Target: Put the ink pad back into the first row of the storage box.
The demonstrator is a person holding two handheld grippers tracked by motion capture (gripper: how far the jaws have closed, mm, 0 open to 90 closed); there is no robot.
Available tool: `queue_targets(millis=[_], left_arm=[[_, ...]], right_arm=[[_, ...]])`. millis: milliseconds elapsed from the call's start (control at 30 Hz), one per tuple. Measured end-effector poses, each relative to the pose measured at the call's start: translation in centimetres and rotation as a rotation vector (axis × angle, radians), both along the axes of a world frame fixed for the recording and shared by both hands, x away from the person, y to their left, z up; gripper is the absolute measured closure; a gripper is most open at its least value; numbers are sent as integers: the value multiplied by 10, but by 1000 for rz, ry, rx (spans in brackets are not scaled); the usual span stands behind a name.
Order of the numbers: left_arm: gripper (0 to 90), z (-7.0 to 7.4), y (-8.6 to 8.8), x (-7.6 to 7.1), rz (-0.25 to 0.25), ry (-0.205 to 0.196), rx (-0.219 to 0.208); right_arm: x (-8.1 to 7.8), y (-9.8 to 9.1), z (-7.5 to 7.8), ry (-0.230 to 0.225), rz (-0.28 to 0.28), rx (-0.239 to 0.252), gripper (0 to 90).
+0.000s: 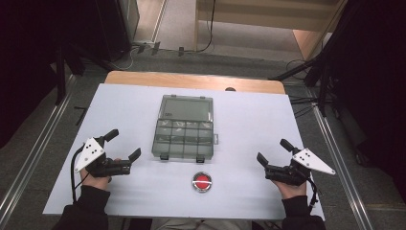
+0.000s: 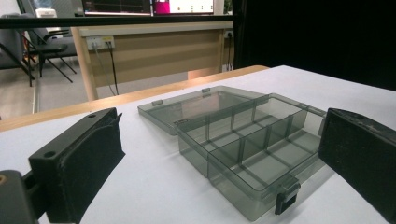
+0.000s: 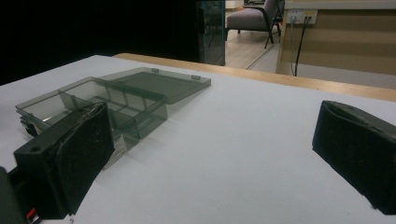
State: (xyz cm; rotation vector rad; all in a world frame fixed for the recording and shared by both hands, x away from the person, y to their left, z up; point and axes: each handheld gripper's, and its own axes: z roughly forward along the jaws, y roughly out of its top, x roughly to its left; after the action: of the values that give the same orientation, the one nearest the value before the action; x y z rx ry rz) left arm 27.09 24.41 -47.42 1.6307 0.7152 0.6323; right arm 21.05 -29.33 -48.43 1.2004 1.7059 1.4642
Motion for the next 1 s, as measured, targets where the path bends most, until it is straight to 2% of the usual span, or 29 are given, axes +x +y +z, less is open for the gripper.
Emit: queue_targets(millis=[833,1000], left_arm=[[0,0,-1,-1,-13,6,9],[0,0,-1,-2,-15,8,10]], right_arm=[[1,7,-4,33,48,-35,0],[2,15,-6,69,99,-48,0]])
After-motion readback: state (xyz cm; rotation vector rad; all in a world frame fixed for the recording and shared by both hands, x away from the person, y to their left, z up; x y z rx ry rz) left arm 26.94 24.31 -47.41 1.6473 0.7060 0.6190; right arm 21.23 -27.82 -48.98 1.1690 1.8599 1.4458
